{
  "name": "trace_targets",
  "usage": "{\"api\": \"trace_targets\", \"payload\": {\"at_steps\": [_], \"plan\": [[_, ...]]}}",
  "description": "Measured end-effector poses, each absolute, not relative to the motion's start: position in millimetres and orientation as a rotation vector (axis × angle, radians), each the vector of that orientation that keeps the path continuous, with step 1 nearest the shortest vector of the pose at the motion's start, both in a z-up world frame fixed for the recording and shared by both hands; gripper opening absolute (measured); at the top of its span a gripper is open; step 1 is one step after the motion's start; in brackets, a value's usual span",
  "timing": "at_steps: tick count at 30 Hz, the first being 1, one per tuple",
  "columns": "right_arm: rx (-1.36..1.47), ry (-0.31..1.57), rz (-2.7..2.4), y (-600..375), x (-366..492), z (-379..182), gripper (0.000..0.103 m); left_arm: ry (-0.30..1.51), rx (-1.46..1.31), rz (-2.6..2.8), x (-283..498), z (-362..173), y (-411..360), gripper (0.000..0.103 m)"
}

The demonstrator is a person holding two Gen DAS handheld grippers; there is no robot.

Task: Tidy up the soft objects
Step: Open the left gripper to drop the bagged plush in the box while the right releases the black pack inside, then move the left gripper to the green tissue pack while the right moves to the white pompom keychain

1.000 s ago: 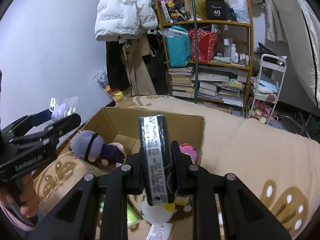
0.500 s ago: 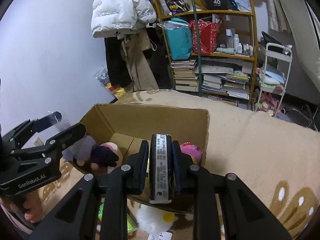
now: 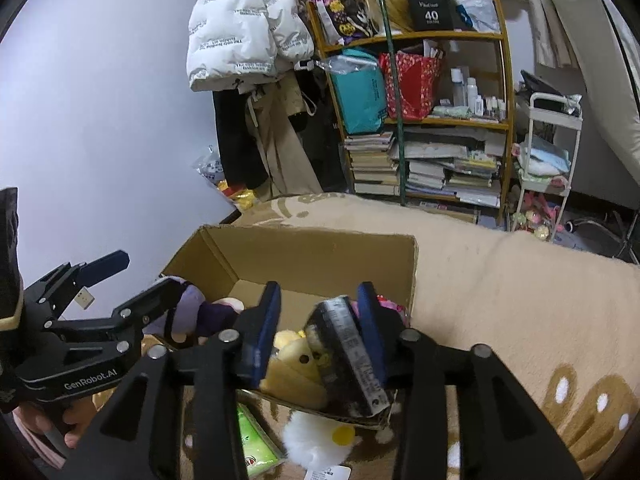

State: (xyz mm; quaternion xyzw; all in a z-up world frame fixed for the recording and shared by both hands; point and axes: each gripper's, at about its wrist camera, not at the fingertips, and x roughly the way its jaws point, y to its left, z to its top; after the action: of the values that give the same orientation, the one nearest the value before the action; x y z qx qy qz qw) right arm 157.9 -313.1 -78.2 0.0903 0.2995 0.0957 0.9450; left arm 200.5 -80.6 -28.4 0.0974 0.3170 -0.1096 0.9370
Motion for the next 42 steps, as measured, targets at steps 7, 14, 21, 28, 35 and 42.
{"api": "trace_targets", "payload": {"at_steps": [7,14,21,28,35,42], "plan": [[0.180,0.567,0.193,-313.5,148.4,-66.2,0.059,0.644,0.179,-0.204,192.1,-22.6,-69.2,0.091],[0.212,0.533,0.166,-321.6,137.5,-54.2,0.078,0.649,0.171,-0.195,178.2,-19.2,-61.4,0.100],[0.169,0.552,0.121,-317.0,118.9,-54.7,0.101,0.691,0.172,-0.207,164.1,-23.1,-57.3,0.100],[0.146,0.610,0.127,-310.0,98.3,-65.3,0.102,0.728,0.175,-0.204,146.1,-29.6,-53.6,0.100],[0.124,0.705,0.121,-303.8,90.7,-91.1,0.102,0.788,0.211,-0.213,134.8,-47.9,-61.0,0.100],[0.151,0.774,0.120,-301.7,102.4,-114.1,0.102,0.829,0.241,-0.228,140.4,-68.0,-70.8,0.100]]}}
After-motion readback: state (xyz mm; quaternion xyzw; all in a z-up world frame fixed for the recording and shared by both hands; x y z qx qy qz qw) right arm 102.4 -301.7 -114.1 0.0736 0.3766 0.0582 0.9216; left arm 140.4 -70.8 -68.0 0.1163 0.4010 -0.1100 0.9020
